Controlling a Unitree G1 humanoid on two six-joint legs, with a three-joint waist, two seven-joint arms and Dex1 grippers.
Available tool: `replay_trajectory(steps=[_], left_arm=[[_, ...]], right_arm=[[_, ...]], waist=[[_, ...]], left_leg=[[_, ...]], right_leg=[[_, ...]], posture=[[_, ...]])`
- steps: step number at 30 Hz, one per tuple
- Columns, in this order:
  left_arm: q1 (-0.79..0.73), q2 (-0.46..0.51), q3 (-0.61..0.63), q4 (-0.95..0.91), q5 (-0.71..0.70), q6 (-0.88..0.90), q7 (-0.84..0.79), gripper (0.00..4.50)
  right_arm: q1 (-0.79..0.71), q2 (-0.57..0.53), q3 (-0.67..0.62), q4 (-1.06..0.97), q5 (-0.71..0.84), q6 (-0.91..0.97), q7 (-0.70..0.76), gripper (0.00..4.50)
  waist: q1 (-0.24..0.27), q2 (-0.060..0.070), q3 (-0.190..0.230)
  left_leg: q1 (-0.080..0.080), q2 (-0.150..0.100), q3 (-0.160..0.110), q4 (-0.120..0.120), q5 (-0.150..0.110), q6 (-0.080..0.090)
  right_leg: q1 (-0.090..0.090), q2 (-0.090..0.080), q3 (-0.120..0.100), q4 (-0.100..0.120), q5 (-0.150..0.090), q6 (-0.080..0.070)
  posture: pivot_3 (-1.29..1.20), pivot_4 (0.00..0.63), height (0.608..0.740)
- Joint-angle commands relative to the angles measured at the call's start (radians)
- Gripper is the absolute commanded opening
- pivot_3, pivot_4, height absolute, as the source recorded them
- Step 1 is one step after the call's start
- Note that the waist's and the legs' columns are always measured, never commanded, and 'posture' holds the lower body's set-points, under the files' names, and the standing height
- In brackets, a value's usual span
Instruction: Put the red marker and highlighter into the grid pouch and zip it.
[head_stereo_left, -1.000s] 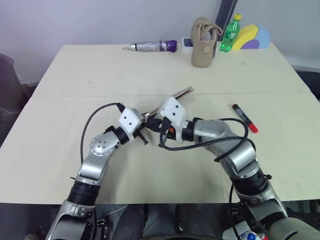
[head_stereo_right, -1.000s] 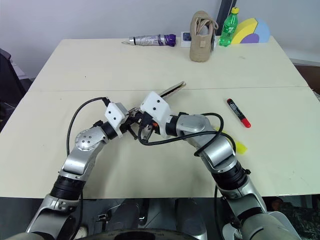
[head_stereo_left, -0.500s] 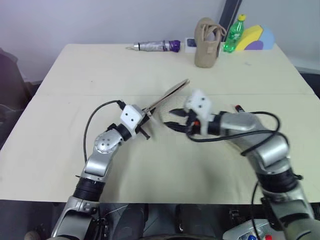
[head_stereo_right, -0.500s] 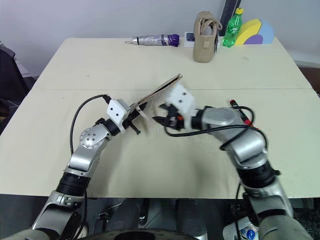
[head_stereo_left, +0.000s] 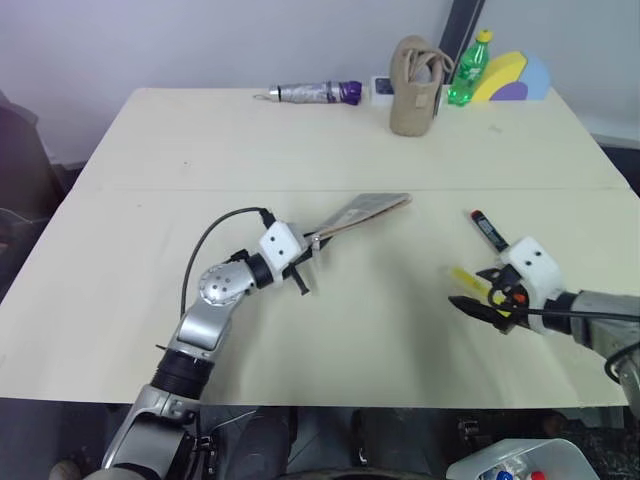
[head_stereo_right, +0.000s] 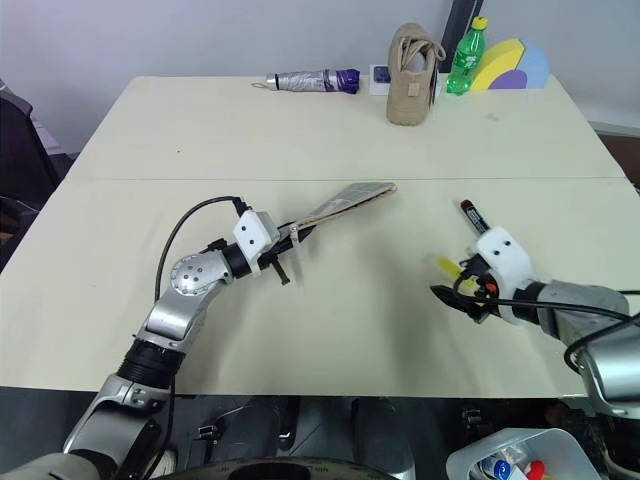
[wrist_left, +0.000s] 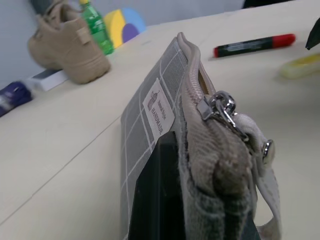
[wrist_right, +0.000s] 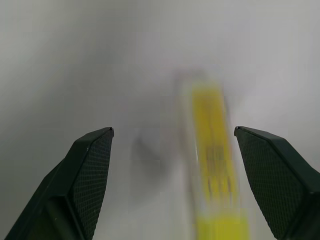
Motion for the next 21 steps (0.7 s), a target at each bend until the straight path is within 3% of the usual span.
replay_trajectory(steps=[1, 2, 4, 9, 15, 21], left_arm=[[-0.025, -0.006, -0.003, 0.007, 0.003, -0.04, -0.01, 0.0], [-0.029, -0.006, -0.005, 0.014, 0.007, -0.049, -0.011, 0.0], [-0.032, -0.005, -0.007, 0.022, 0.015, -0.063, -0.013, 0.0], [-0.045, -0.01, 0.001, 0.045, 0.03, -0.092, 0.0, 0.0], [-0.05, -0.011, 0.002, 0.057, 0.037, -0.109, 0.002, 0.0], [-0.048, -0.013, 0.003, 0.062, 0.04, -0.117, 0.005, 0.0]], right_arm=[[0.038, 0.007, -0.056, 0.014, 0.018, 0.036, -0.02, 4.02], [0.051, 0.008, -0.059, 0.021, 0.025, 0.04, -0.018, 4.02], [0.063, 0.009, -0.06, 0.024, 0.035, 0.041, -0.017, 3.22], [0.056, -0.004, -0.027, 0.024, 0.021, -0.025, 0.0, 0.82], [-0.045, -0.026, 0.012, -0.037, 0.026, -0.128, 0.023, 0.84], [-0.156, -0.018, 0.011, -0.047, 0.076, -0.114, 0.016, 0.84]], waist=[[0.001, 0.0, 0.0], [0.001, 0.0, 0.0], [0.0, 0.0, 0.0], [0.0, 0.0, 0.0], [-0.002, 0.0, 0.0], [0.003, -0.001, 0.001]], left_leg=[[0.0, 0.0, 0.0, 0.0, 0.0, 0.0], [0.0, 0.0, -0.001, 0.0, 0.0, 0.0], [0.001, 0.0, 0.0, 0.0, 0.0, 0.0], [0.003, 0.0, 0.0, -0.001, 0.0, 0.0], [0.003, 0.0, 0.0, 0.0, 0.0, 0.0], [0.003, 0.0, -0.001, -0.001, 0.0, 0.0]], right_leg=[[0.001, 0.0, 0.0, 0.0, 0.0, 0.0], [0.001, 0.0, 0.0, 0.0, 0.0, 0.0], [0.001, 0.0, 0.0, 0.0, 0.0, 0.0], [0.003, 0.0, 0.0, -0.001, 0.0, 0.0], [0.003, 0.0, 0.0, -0.001, 0.0, 0.0], [0.004, 0.0, 0.0, -0.002, 0.0, 0.0]], posture=[[0.0, 0.15, 0.74], [0.0, 0.15, 0.74], [0.0, 0.15, 0.74], [0.0, 0.15, 0.74], [0.0, 0.15, 0.74], [0.0, 0.15, 0.74]])
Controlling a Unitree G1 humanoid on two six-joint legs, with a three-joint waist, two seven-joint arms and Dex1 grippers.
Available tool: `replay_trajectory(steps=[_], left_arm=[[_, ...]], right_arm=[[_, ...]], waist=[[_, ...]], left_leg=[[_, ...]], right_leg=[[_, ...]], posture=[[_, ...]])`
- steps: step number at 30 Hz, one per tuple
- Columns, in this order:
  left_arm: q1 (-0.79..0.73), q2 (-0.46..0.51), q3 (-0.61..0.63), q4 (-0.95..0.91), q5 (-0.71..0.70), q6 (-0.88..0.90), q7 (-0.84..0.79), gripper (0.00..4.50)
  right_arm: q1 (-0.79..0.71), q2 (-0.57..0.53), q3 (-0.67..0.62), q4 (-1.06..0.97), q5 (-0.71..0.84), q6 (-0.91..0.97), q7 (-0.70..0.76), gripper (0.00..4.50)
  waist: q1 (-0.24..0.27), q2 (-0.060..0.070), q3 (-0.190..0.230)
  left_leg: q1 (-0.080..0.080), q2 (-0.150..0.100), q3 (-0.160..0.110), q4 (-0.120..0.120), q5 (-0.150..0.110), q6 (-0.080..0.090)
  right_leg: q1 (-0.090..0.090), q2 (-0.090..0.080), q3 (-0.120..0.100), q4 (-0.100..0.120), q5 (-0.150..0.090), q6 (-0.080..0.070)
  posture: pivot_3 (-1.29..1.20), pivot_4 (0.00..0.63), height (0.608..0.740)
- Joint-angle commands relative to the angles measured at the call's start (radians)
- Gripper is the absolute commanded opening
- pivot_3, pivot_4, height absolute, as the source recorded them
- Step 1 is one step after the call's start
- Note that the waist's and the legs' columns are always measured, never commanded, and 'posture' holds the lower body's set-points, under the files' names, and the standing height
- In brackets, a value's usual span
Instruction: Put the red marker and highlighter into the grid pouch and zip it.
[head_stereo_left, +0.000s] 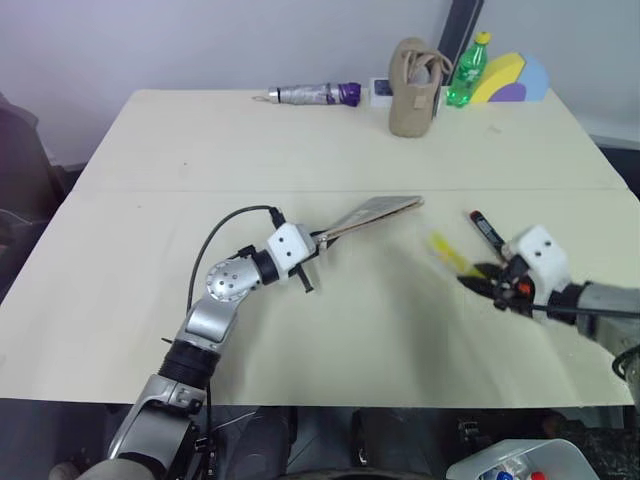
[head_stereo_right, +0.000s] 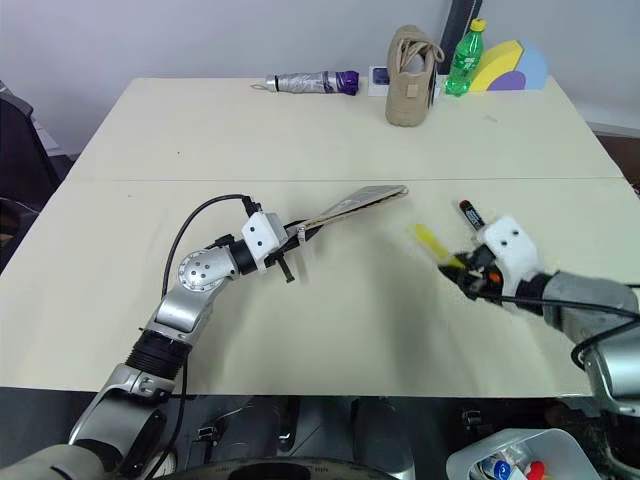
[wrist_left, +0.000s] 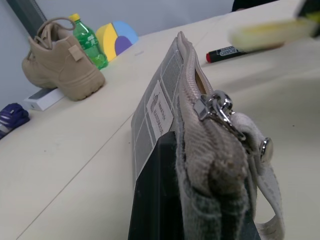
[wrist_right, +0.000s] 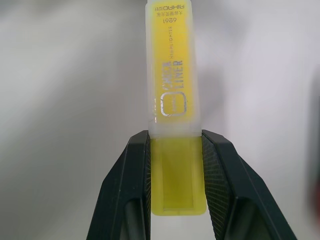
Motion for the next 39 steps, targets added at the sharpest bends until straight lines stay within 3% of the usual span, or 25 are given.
replay_trajectory(steps=[1, 21, 39], left_arm=[[-0.011, 0.0, 0.006, -0.012, 0.005, -0.023, 0.011, 0.0], [0.02, 0.011, -0.009, -0.053, 0.009, -0.022, 0.006, 0.0], [0.02, 0.014, -0.014, -0.05, 0.024, -0.028, -0.013, 0.0]], right_arm=[[-0.039, -0.011, -0.012, -0.028, 0.029, 0.006, -0.003, 0.84], [-0.132, 0.003, 0.099, 0.015, 0.027, 0.047, -0.05, 0.84], [-0.152, -0.002, 0.114, 0.003, 0.04, 0.069, -0.059, 0.84]], waist=[[0.003, 0.0, 0.0], [-0.001, 0.0, 0.0], [-0.001, 0.0, 0.0]], left_leg=[[0.0, 0.0, 0.0, 0.0, 0.0, 0.0], [0.0, 0.0, 0.0, 0.0, 0.0, 0.0], [0.0, 0.0, 0.0, 0.0, 0.0, 0.0]], right_leg=[[0.0, 0.0, 0.0, 0.0, 0.0, 0.0], [0.0, 0.0, 0.0, -0.001, 0.0, 0.0], [0.0, 0.0, 0.0, -0.001, 0.0, 0.0]], posture=[[0.0, 0.15, 0.74], [0.0, 0.15, 0.74], [0.0, 0.15, 0.74]])
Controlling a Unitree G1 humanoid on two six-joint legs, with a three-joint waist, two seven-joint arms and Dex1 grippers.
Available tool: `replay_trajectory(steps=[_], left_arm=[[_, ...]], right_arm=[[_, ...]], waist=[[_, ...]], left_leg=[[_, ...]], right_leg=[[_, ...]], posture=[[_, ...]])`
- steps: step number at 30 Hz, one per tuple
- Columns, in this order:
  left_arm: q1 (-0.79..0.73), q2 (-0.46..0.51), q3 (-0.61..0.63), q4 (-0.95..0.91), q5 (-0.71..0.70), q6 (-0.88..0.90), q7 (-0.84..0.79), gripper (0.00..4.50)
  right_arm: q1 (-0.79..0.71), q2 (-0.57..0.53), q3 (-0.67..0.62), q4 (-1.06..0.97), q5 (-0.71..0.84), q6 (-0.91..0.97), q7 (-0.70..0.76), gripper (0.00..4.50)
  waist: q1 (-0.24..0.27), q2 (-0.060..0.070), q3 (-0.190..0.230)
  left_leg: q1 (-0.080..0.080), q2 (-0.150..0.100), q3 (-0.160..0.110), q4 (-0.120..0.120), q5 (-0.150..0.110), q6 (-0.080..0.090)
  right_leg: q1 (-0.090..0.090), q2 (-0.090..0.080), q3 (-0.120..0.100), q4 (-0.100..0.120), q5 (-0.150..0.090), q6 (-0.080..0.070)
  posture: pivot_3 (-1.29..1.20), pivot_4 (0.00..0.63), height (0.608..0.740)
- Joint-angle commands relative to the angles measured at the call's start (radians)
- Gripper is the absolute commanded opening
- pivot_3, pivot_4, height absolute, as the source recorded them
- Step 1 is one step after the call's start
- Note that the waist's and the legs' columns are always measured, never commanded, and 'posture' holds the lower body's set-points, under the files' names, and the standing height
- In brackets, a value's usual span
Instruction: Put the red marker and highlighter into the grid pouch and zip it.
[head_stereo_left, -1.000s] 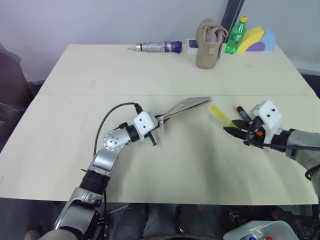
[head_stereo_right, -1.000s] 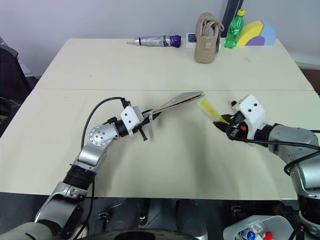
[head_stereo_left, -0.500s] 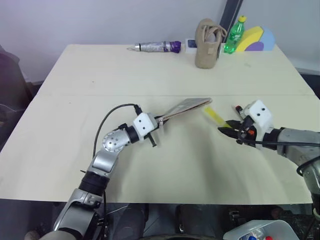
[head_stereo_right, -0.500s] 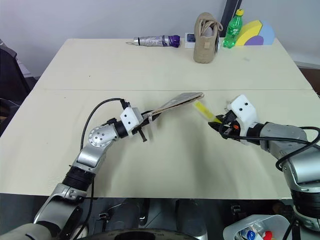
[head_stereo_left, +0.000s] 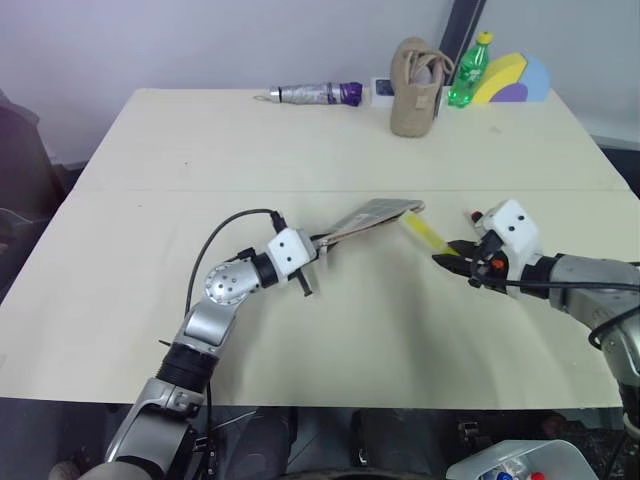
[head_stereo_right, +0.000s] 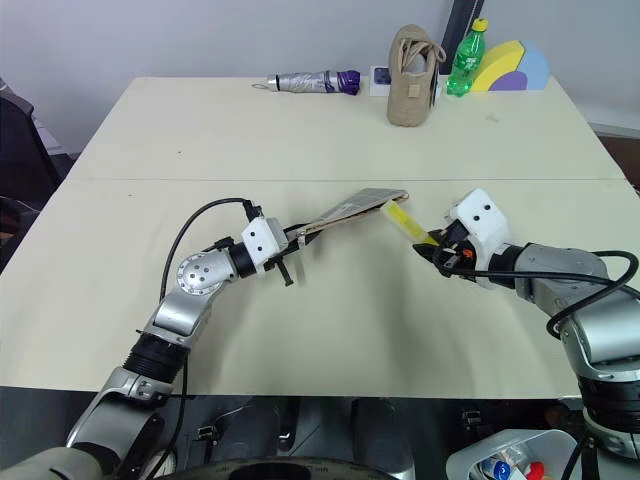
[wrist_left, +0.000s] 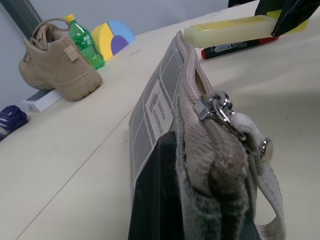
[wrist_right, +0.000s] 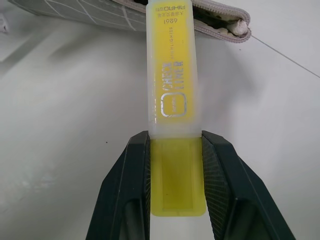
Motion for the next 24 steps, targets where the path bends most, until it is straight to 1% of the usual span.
replay_trajectory(steps=[1, 7, 13, 17, 21, 24], left_arm=[[0.002, 0.003, -0.01, -0.03, 0.004, -0.019, -0.003, 0.0], [0.0, 0.01, -0.018, -0.029, 0.017, -0.034, -0.007, 0.0], [-0.007, 0.041, -0.051, -0.025, 0.065, -0.097, -0.018, 0.0], [-0.01, 0.074, -0.08, -0.014, 0.1, -0.169, -0.045, 0.0], [-0.034, 0.112, -0.122, 0.026, 0.138, -0.268, -0.085, 0.0], [-0.055, 0.123, -0.143, 0.055, 0.147, -0.32, -0.107, 0.0]], right_arm=[[-0.019, -0.009, -0.01, -0.024, 0.012, 0.01, -0.003, 0.84], [-0.022, -0.011, 0.002, -0.017, 0.011, 0.018, -0.008, 0.84], [-0.023, -0.031, 0.043, -0.021, 0.004, 0.034, 0.002, 0.84], [-0.018, -0.064, 0.105, -0.043, -0.018, 0.025, 0.024, 0.84], [-0.042, -0.07, 0.166, -0.056, -0.038, 0.023, 0.032, 0.84], [-0.058, -0.076, 0.204, -0.069, -0.05, 0.022, 0.043, 0.84]], waist=[[0.0, 0.0, 0.0], [0.0, 0.0, 0.0], [0.0, 0.0, 0.0], [0.0, 0.0, 0.0], [-0.001, 0.0, 0.0], [0.0, 0.0, 0.0]], left_leg=[[0.0, 0.0, 0.0, 0.0, 0.0, 0.0], [0.0, 0.0, 0.0, 0.0, 0.0, 0.0], [0.0, 0.0, 0.0, 0.0, 0.0, 0.0], [0.0, 0.0, 0.0, 0.0, 0.0, 0.0], [0.0, 0.0, 0.0, 0.0, 0.0, 0.0], [0.0, 0.0, 0.0, 0.0, 0.0, 0.0]], right_leg=[[0.0, 0.0, 0.0, 0.0, 0.0, 0.0], [0.0, 0.0, 0.0, 0.0, 0.0, 0.0], [0.0, 0.0, 0.0, 0.0, 0.0, 0.0], [0.0, 0.0, 0.0, 0.0, 0.0, 0.0], [0.0, 0.0, 0.0, 0.0, 0.0, 0.0], [0.0, 0.0, 0.0, 0.0, 0.0, 0.0]], posture=[[0.0, 0.15, 0.74], [0.0, 0.15, 0.74], [0.0, 0.15, 0.74], [0.0, 0.15, 0.74], [0.0, 0.15, 0.74], [0.0, 0.15, 0.74]])
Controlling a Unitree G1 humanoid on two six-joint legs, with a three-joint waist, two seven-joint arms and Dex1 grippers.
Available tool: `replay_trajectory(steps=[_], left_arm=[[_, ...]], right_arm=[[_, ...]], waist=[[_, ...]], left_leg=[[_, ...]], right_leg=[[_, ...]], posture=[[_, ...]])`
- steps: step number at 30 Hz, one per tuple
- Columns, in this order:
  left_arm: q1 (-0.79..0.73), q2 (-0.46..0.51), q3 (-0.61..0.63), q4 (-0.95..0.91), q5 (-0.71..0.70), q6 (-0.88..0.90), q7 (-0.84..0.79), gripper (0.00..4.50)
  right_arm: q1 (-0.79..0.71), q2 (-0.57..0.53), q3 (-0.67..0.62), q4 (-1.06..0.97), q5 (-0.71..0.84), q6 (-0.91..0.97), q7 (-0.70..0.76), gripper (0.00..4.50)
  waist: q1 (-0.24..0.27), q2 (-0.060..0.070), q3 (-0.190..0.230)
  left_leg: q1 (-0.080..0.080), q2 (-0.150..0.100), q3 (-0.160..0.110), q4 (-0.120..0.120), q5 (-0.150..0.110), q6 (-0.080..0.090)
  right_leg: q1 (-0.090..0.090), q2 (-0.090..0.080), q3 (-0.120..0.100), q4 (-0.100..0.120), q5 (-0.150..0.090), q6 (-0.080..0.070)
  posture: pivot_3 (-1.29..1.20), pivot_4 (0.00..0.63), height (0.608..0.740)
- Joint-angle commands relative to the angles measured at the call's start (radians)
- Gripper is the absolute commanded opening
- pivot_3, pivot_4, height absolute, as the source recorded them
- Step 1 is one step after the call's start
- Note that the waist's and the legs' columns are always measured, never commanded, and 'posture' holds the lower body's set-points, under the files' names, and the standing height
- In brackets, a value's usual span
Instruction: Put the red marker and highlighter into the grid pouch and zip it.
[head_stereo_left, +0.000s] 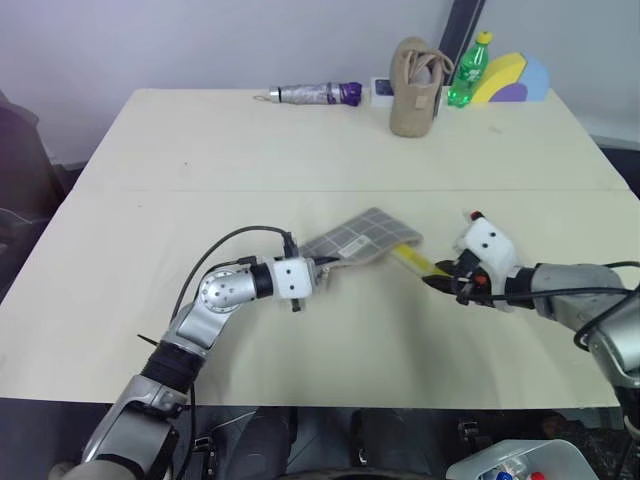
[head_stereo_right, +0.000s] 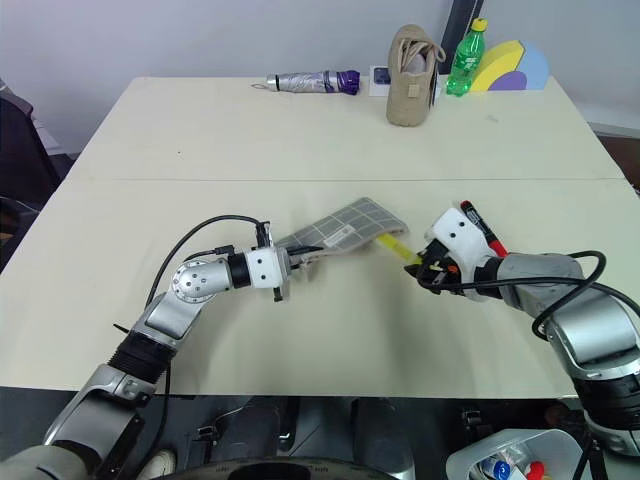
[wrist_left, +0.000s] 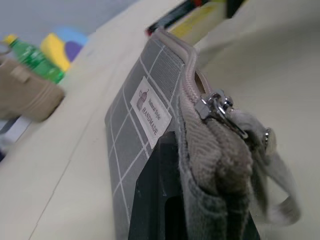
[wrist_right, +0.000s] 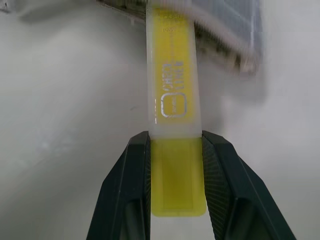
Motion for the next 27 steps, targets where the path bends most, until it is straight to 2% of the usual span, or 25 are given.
replay_trajectory(steps=[1, 6, 10, 17, 24, 27], left_arm=[[-0.035, -0.002, -0.029, 0.008, 0.003, -0.081, -0.025, 0.0], [-0.061, -0.011, -0.055, 0.034, -0.006, -0.125, -0.053, 0.0], [-0.071, -0.013, -0.062, 0.049, -0.006, -0.145, -0.072, 0.0], [-0.073, -0.012, -0.011, 0.067, -0.048, -0.082, -0.06, 0.0], [-0.035, -0.042, 0.075, 0.029, -0.101, 0.102, 0.031, 0.0], [-0.028, -0.076, 0.113, 0.01, -0.112, 0.198, 0.102, 0.0]], right_arm=[[-0.036, -0.019, 0.029, -0.056, -0.017, -0.014, 0.015, 0.84], [-0.085, -0.027, 0.131, -0.111, -0.06, -0.033, 0.046, 0.84], [-0.135, 0.0, 0.16, -0.135, -0.05, -0.021, 0.061, 0.84], [-0.121, -0.036, 0.073, -0.133, -0.051, -0.057, 0.083, 4.42], [-0.07, -0.033, -0.224, -0.069, 0.07, -0.016, 0.106, 4.47], [-0.004, -0.057, -0.254, 0.048, -0.015, -0.066, 0.064, 4.47]], waist=[[0.001, 0.0, 0.0], [0.0, 0.0, 0.0], [-0.002, 0.0, 0.0], [0.0, 0.0, 0.0], [-0.001, 0.0, 0.0], [0.0, 0.0, 0.0]], left_leg=[[0.0, 0.0, 0.0, 0.0, 0.0, 0.0], [0.0, 0.0, 0.0, 0.0, 0.0, 0.0], [0.0, 0.0, 0.0, 0.0, 0.0, 0.0], [-0.002, 0.0, -0.001, 0.001, 0.0, 0.0], [-0.002, 0.0, -0.001, 0.001, 0.0, 0.0], [-0.001, 0.0, -0.001, 0.001, 0.0, 0.0]], right_leg=[[0.0, 0.0, 0.0, 0.0, 0.0, 0.0], [0.0, 0.0, 0.0, 0.0, 0.0, 0.0], [-0.001, 0.0, 0.0, 0.0, 0.0, 0.0], [-0.001, 0.0, 0.0, 0.0, 0.0, 0.0], [-0.001, 0.0, -0.001, 0.0, 0.0, 0.0], [0.0, 0.0, -0.001, 0.0, 0.0, 0.0]], posture=[[0.0, 0.15, 0.74], [0.0, 0.15, 0.74], [0.0, 0.15, 0.74], [0.0, 0.15, 0.74], [0.0, 0.15, 0.74], [0.0, 0.15, 0.74]])
